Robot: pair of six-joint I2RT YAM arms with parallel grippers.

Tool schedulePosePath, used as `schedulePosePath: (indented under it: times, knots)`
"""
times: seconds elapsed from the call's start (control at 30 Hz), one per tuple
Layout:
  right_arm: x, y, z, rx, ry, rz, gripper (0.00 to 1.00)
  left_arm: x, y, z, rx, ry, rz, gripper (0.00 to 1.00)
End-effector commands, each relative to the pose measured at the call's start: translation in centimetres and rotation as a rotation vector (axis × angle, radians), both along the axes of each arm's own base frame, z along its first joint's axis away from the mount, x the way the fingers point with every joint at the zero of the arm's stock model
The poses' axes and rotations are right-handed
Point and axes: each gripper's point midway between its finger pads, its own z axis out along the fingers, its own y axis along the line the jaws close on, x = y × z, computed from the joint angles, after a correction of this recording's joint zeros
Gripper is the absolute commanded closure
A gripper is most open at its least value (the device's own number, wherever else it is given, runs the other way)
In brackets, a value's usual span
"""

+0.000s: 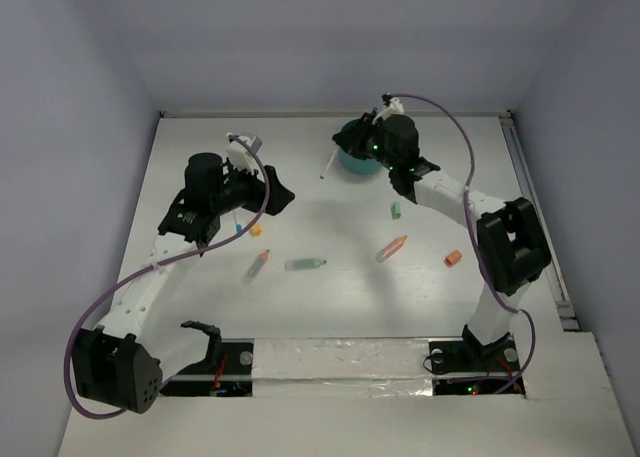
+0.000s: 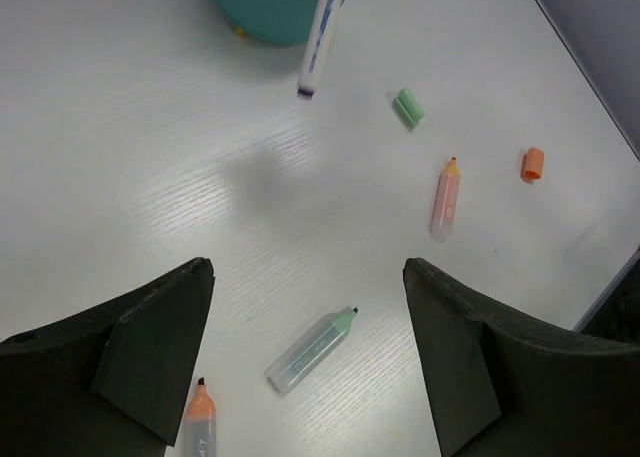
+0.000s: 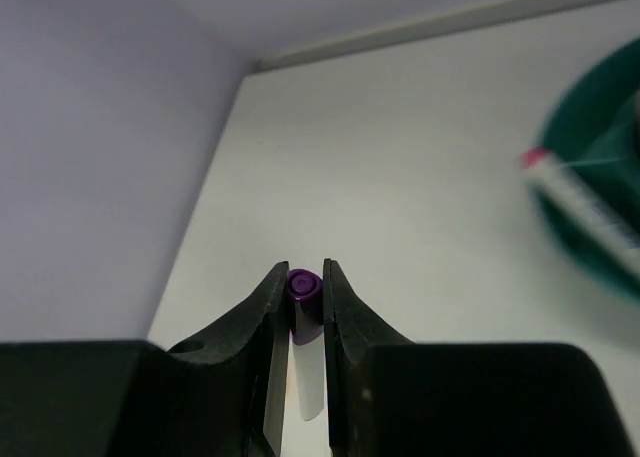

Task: Sort the stationery into containers
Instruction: Place the pen in the storage box.

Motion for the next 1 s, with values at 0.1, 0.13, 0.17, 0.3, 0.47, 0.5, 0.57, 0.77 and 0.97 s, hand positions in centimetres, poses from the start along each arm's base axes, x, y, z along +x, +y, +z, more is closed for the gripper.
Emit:
schedulePosePath:
  times: [0.1, 0.13, 0.17, 0.3, 0.47, 0.5, 0.57, 0.77, 0.97]
  knots:
    - [3.5, -6.3, 7.3, -0.163, -0.242, -0.18, 1.0, 1.1, 1.4, 1.2, 0.029, -0.057, 0.105, 0.25]
    - [3.7, -6.8, 7.3, -0.199, -0.255, -0.196, 1.0, 1.3, 1.9, 0.9, 0.042, -0.047, 0.133, 0.25]
    - [4.2, -7.7, 7.3, -0.234, -0.267, -0.246, 1.0, 1.4, 2.2, 0.9, 0.048, -0.045, 0.157, 0.25]
    - [5.7, -9.9, 7.4, -0.413, -0.371, -0.314, 1.0, 2.4, 4.3, 0.3, 0.1, -0.03, 0.289, 0.24]
    - [7.8, -10.2, 6.2, -0.555, -0.428, -0.328, 1.0, 2.9, 5.9, -0.5, 0.141, -0.006, 0.384, 0.22]
    - [8.1, -10.2, 5.9, -0.574, -0.43, -0.326, 1.0, 3.0, 6.0, -0.9, 0.15, 0.006, 0.391, 0.22]
    - [9.0, -10.1, 5.3, -0.593, -0.434, -0.338, 1.0, 3.3, 6.7, -1.5, 0.164, 0.029, 0.42, 0.21]
    - [10.4, -10.0, 4.5, -0.67, -0.491, -0.342, 1.0, 3.9, 7.6, -3.9, 0.202, 0.112, 0.464, 0.2]
    - [10.8, -9.2, 3.4, -0.654, -0.515, -0.315, 1.0, 4.5, 10.1, -5.4, 0.249, 0.16, 0.578, 0.21]
